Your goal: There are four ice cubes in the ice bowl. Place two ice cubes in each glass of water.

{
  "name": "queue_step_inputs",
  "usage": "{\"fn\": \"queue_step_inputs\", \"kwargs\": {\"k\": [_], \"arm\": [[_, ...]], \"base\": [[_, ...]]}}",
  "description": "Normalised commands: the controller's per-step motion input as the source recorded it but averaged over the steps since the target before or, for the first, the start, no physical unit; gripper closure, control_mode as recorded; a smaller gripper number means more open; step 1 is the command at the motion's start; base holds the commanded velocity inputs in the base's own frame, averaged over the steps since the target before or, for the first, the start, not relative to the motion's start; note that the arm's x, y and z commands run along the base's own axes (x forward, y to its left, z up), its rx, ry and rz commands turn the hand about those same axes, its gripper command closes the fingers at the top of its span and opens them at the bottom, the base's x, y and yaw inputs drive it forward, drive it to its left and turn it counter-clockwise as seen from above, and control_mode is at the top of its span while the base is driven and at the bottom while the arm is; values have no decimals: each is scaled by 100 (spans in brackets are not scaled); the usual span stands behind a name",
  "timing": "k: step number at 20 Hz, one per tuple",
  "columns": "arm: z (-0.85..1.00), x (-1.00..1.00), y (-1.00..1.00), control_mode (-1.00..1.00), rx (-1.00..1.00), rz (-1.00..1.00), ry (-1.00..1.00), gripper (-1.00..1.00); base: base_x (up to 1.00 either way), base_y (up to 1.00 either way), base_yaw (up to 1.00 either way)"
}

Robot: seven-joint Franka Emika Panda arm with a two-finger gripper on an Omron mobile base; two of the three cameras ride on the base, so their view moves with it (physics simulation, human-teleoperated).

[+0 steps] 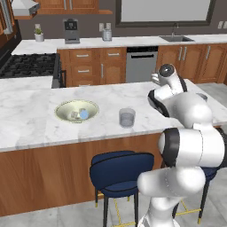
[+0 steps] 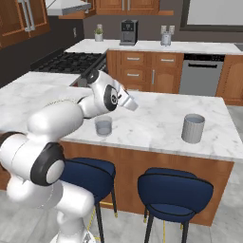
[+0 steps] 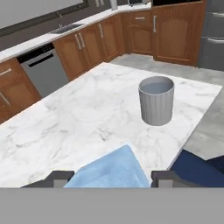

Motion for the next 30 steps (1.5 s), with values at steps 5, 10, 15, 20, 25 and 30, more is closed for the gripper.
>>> {"fn": "queue_step_inputs", "kwargs": {"k": [5, 10, 15, 20, 25, 30], "arm": [[-4, 0, -100, -100, 0, -22, 0, 100], [0, 1, -100, -100, 0, -10, 17, 100], [0, 2, -100, -100, 1, -8, 22, 100], [0, 25, -95, -100, 11, -2, 6, 100], [-6, 49, -70, -100, 9, 0, 1, 100], [-35, 51, -38, -100, 0, 0, 16, 100]], "base": [[0, 0, 0], [0, 0, 0], [0, 0, 0], [0, 0, 0], [0, 0, 0], [0, 0, 0]]}}
